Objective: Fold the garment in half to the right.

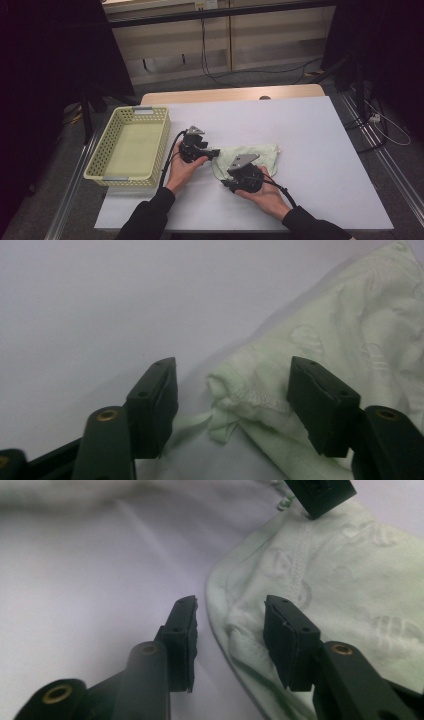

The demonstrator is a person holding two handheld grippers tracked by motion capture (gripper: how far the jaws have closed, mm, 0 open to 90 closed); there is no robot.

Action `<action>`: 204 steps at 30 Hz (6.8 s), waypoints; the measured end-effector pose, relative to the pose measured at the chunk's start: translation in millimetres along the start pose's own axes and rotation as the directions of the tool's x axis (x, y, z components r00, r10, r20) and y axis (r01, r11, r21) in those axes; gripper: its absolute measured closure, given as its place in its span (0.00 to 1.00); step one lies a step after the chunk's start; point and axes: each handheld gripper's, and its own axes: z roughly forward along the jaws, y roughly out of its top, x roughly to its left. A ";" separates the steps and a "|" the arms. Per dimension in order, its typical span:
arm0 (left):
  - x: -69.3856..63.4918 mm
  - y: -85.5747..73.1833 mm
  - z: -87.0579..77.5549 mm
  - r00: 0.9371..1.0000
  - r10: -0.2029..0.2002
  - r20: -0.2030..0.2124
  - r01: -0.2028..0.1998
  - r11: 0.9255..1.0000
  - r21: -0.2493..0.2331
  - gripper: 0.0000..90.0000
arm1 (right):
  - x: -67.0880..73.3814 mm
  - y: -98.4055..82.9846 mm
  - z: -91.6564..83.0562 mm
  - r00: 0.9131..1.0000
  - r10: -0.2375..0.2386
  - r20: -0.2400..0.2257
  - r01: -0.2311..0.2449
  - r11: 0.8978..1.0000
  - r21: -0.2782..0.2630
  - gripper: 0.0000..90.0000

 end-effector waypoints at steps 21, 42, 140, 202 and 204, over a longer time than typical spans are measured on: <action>1.0 -2.4 7.3 0.999 -0.025 0.039 0.024 0.999 0.032 0.71 | 1.1 3.4 0.1 1.000 0.009 0.019 -0.010 1.000 0.010 0.62; -0.9 -3.2 3.5 0.998 -0.056 0.038 0.057 0.998 -0.019 0.85 | 6.4 8.1 8.4 0.997 0.021 0.071 -0.023 0.999 0.025 0.64; 20.7 14.9 -40.7 0.990 -0.129 -0.053 0.119 0.981 -0.155 0.85 | 9.0 58.3 9.3 0.995 0.091 0.049 -0.083 0.986 -0.143 0.96; 2.0 34.8 -24.3 0.992 -0.106 -0.070 0.095 0.985 -0.143 0.84 | 0.5 53.2 2.9 0.987 0.155 0.045 -0.146 0.976 -0.162 0.95; -0.7 36.0 -21.7 0.992 -0.105 -0.067 0.095 0.985 -0.141 0.84 | -0.8 51.4 1.1 0.987 0.157 0.046 -0.148 0.976 -0.158 0.95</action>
